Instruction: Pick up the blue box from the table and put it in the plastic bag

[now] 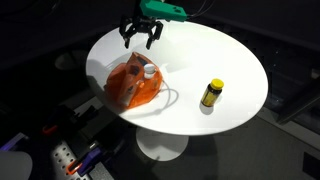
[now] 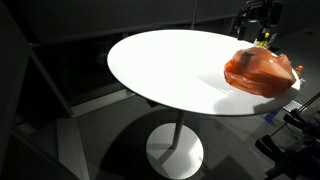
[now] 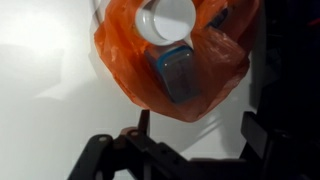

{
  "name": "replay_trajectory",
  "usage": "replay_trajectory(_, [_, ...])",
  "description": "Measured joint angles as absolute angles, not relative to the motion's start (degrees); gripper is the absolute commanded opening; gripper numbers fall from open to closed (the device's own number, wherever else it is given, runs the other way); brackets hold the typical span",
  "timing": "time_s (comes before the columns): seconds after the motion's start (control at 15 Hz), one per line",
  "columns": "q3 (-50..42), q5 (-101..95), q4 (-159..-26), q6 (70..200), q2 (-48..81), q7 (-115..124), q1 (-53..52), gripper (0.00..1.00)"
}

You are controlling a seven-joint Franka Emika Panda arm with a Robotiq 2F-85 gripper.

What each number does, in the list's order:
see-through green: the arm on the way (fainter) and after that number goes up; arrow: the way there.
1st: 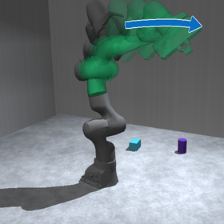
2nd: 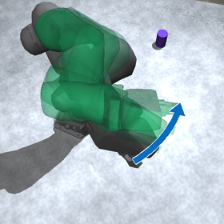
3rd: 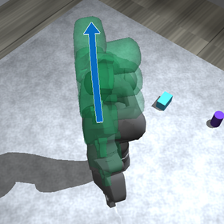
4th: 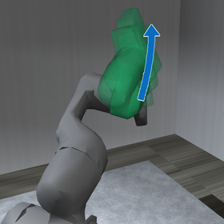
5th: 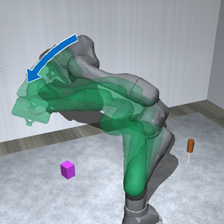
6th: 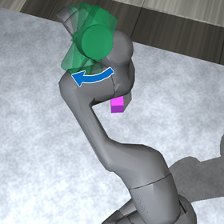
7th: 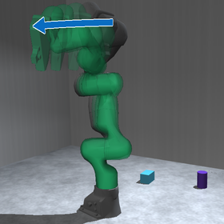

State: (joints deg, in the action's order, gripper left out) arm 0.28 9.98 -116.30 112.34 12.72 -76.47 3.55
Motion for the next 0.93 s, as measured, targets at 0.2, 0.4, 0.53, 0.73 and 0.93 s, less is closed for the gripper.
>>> replay_trajectory(0.2, [0.09, 11.59, -114.32, 106.61, 10.53, -76.97, 4.91, 1.0])
replay_trajectory(0.4, [-0.57, 14.17, -111.31, 100.38, 8.72, -76.9, 5.84, 1.0])
replay_trajectory(0.53, [-1.06, 14.86, -109.14, 97.55, 8.12, -75.4, 6.0, 1.0])
replay_trajectory(0.73, [-1.44, 14.81, -106.51, 94.94, 7.08, -69.56, 5.98, 1.0])
replay_trajectory(0.93, [-1.47, 13.37, -105.24, 94.21, 5.08, -61.05, 5.75, 1.0])
